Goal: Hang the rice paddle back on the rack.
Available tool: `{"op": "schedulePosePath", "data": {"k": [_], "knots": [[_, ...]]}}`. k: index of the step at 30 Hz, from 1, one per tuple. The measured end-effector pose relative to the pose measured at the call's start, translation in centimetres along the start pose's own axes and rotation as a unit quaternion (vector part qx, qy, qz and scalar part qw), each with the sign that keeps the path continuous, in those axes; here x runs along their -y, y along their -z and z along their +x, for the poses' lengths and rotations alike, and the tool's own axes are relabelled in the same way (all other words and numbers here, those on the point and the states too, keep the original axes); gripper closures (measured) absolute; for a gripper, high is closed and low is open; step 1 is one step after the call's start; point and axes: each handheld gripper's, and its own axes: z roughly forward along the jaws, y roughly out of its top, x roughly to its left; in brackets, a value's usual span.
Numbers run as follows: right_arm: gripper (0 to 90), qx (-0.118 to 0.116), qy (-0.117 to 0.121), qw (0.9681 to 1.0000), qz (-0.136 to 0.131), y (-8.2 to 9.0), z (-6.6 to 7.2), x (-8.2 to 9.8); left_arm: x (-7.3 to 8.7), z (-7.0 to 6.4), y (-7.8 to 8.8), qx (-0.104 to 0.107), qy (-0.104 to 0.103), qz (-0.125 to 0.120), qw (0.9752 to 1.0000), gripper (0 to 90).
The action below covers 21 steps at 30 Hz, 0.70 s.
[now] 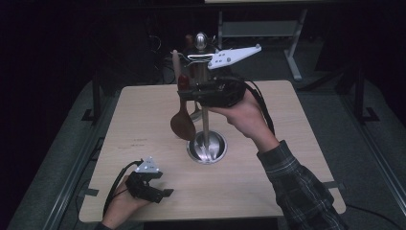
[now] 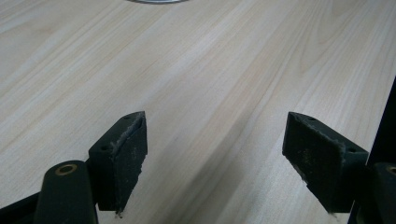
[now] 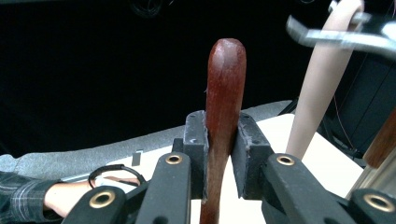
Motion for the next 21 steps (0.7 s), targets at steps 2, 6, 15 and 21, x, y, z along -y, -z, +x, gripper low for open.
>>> {"op": "schedulePosePath", "data": {"k": [2,6,15,21], "knots": [[76.9,0.004,0.005,1.0,-0.002,0.0,-0.1,-0.4,0.0,0.1,0.0,0.0,-0.001,0.002,1.0,21.7],[77.0,0.008,-0.001,1.0,-0.002,0.2,-0.5,-1.0,0.1,0.1,0.0,0.001,0.001,0.002,1.0,21.7],[77.0,0.012,-0.005,0.9999,-0.006,0.0,-1.0,-1.4,0.1,0.2,-0.2,0.005,0.009,0.003,0.9999,21.4],[76.9,0.014,-0.009,0.9998,-0.007,-0.1,-1.0,-1.5,0.1,0.3,-0.2,0.005,0.005,0.009,0.9999,21.3]]}}
